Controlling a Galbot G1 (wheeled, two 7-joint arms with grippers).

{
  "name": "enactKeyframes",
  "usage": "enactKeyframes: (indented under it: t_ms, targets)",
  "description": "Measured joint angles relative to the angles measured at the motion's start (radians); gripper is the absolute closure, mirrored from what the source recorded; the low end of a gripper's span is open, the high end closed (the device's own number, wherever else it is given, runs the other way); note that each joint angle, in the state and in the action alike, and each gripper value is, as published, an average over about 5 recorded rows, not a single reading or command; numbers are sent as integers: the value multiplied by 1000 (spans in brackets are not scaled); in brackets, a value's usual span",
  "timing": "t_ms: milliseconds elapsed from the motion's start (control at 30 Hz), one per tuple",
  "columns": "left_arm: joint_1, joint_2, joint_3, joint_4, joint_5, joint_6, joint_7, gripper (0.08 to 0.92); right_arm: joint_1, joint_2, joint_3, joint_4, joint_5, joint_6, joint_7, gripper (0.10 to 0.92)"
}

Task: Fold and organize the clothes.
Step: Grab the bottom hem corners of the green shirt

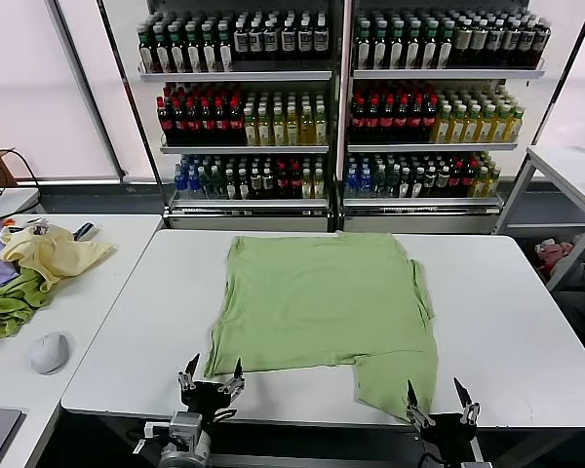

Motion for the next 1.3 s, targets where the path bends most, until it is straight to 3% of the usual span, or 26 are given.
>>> enactKeyframes:
  t_ms: [200,967,1300]
  targets:
    - [-29,8,6,23,-36,30,-20,211,-6,6,-6,-14,9,-17,6,240]
    - [-77,27,36,68,-130,56,-38,869,-7,-1,-8,-26,115,-50,-28,884]
    - [-79,42,31,64,-149,10,-29,905,24,-24,15,-2,137,19,-86,908]
